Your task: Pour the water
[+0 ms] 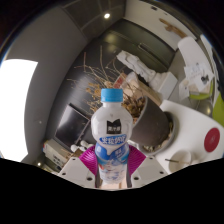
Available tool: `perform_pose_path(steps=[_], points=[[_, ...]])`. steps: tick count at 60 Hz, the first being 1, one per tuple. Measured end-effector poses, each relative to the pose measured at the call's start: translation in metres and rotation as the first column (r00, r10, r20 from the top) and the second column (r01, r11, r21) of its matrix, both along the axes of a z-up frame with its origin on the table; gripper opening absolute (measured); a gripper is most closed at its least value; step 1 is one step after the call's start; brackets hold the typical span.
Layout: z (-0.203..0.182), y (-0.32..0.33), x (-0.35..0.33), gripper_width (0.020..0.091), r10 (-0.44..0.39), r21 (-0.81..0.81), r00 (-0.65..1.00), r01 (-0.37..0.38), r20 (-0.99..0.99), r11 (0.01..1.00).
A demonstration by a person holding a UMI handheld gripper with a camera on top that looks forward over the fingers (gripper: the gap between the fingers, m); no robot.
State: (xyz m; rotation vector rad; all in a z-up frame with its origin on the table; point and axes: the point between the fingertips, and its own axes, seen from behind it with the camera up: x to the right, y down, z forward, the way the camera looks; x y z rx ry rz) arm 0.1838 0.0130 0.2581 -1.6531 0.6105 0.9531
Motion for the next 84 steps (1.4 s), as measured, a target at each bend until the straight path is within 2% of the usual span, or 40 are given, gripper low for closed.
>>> perform_pose_path(steps=[6, 11, 15, 19, 23, 26, 34, 45, 49, 52, 61, 63, 66, 67, 69, 73, 84], points=[[0.028, -0.002, 0.053, 0.0349, -0.086, 0.1, 0.946, 0.057, 0.313, 0.993], [0.033, -0.008, 0.102, 0.0349, -0.17, 0.151, 0.841, 0.107, 0.513, 0.983], [0.017, -0.005, 0.14, 0.0348, -0.205, 0.156, 0.744, 0.136, 0.635, 0.978], [-0.017, -0.015, 0.17, 0.0347, -0.215, 0.137, 0.643, 0.17, 0.735, 0.976], [-0.044, -0.013, 0.194, 0.0348, -0.185, 0.089, 0.573, 0.191, 0.798, 0.978], [-0.079, -0.018, 0.204, 0.0348, -0.157, 0.055, 0.547, 0.199, 0.822, 0.979], [-0.143, -0.025, 0.218, 0.0349, -0.096, -0.028, 0.553, 0.211, 0.827, 0.977], [-0.199, -0.03, 0.22, 0.0356, -0.047, -0.092, 0.577, 0.209, 0.815, 0.973], [-0.203, -0.03, 0.22, 0.037, -0.067, -0.068, 0.572, 0.211, 0.818, 0.975], [-0.203, -0.033, 0.218, 0.0396, -0.077, -0.056, 0.567, 0.214, 0.82, 0.975], [-0.205, -0.034, 0.218, 0.053, -0.073, -0.063, 0.559, 0.22, 0.826, 0.974], [-0.207, -0.035, 0.217, 0.0623, -0.055, -0.086, 0.563, 0.219, 0.824, 0.972], [-0.206, -0.038, 0.214, 0.0842, -0.038, -0.108, 0.578, 0.216, 0.815, 0.97], [-0.205, -0.041, 0.214, 0.0876, -0.038, -0.112, 0.582, 0.22, 0.812, 0.969], [-0.203, -0.045, 0.215, 0.0823, -0.035, -0.125, 0.588, 0.23, 0.808, 0.965], [-0.191, -0.057, 0.213, 0.0866, -0.035, -0.135, 0.584, 0.245, 0.811, 0.96], [-0.152, -0.115, 0.182, 0.0856, 0.013, -0.184, 0.548, 0.258, 0.836, 0.948]])
